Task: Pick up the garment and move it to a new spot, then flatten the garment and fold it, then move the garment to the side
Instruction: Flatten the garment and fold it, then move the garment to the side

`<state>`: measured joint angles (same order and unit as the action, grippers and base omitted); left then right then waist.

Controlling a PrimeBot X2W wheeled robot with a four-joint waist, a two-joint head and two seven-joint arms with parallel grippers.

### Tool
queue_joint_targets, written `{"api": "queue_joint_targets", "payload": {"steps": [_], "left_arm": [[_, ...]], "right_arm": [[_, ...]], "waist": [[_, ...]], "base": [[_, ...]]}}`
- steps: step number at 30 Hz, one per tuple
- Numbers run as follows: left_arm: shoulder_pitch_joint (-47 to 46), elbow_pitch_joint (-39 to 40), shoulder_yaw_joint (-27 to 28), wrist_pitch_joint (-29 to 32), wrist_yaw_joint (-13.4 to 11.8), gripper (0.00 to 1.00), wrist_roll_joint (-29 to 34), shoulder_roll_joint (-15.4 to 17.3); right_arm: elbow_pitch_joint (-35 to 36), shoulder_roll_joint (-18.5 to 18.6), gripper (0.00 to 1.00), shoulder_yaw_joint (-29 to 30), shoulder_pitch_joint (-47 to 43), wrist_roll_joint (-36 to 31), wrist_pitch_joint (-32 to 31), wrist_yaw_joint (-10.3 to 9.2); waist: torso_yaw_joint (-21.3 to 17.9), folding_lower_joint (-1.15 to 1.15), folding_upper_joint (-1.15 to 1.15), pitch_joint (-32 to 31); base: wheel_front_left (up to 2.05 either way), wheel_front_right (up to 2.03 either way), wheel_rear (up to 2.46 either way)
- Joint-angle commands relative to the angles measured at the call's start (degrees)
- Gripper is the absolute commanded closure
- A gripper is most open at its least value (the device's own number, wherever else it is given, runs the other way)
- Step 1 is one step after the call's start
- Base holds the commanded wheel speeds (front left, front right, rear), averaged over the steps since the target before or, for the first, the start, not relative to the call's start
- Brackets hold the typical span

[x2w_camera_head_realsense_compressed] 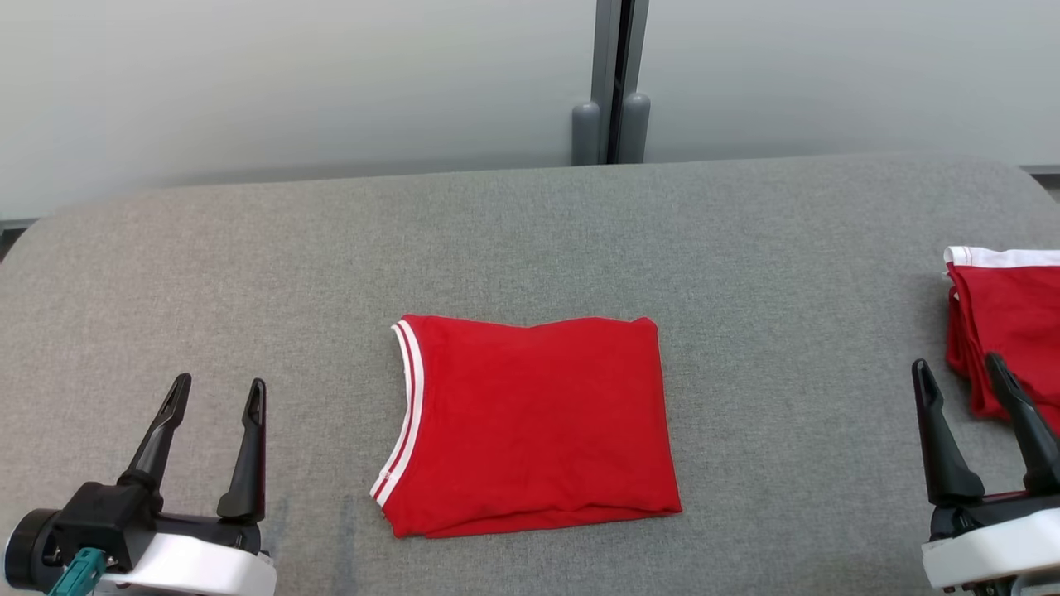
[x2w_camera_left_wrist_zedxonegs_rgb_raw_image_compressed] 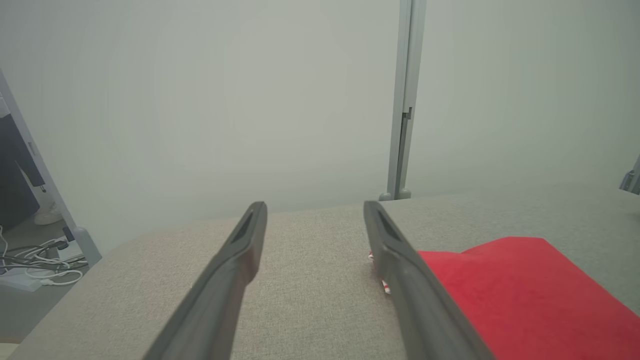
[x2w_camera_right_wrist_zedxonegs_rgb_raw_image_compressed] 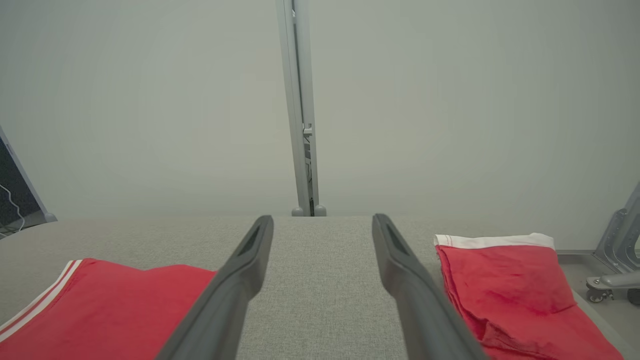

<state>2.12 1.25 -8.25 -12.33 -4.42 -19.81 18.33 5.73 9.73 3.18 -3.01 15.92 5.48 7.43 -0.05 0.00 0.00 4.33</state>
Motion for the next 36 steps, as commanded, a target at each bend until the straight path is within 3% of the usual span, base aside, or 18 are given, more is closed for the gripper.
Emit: {"api": "queue_joint_targets", "payload": {"steps": [1,36], "left_arm": [[0.54,0.38,0.14,0.11,-0.2,0.0,-0.4,0.33],[0.99,1.88,-0.68,1.37,-1.25,0.0,-1.64,1.4]], "right_arm": [[0.65,0.05,0.0,0.26,-0.89,-0.5,-0.35,0.12],[2.04,-1.62,0.0,2.54,-2.75,-1.04,-2.12,0.12]], "waist": [[-0.17,0.0,0.0,-0.77],[0.33,0.0,0.0,-1.85]], "base": [[0.0,0.0,0.0],[0.0,0.0,0.0]]}}
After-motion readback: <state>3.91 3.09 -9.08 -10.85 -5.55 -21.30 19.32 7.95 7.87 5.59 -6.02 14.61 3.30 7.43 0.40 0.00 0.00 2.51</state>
